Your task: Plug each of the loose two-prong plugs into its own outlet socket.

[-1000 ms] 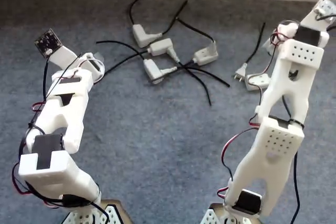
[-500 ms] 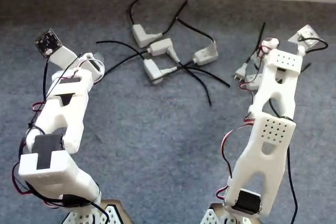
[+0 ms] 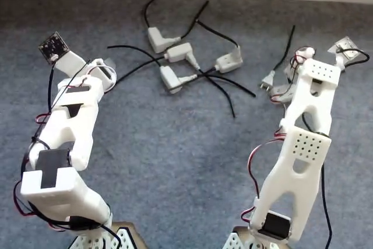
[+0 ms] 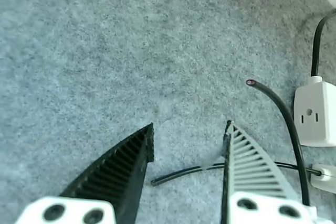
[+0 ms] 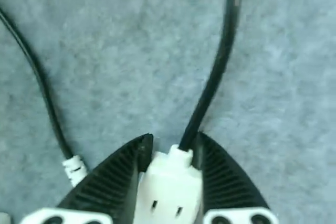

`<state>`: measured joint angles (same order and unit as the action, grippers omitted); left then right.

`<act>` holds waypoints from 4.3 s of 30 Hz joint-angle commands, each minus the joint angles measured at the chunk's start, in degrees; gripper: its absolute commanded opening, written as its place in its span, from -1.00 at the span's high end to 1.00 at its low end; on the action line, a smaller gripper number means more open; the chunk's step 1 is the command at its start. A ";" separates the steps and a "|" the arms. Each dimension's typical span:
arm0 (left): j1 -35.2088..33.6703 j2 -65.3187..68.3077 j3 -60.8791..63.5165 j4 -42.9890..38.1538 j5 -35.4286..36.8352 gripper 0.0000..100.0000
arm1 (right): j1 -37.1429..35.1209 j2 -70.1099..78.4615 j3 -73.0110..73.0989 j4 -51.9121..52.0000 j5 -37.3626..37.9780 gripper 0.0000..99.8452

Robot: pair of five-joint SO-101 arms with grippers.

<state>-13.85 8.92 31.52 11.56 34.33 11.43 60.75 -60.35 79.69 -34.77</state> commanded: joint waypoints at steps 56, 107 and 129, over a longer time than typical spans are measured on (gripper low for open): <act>-0.22 -0.75 -2.24 -1.23 0.18 0.55 | -26.42 -63.60 64.84 -2.86 67.25 0.46; -0.04 -0.75 -2.24 -1.32 0.18 0.55 | -29.32 -57.01 29.67 21.32 65.14 0.83; -0.22 -0.66 -2.24 -1.23 0.18 0.55 | -36.18 -101.05 114.68 -13.67 49.23 0.83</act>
<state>-13.85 8.92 31.52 11.56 34.33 -25.49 -37.54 46.02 74.59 14.90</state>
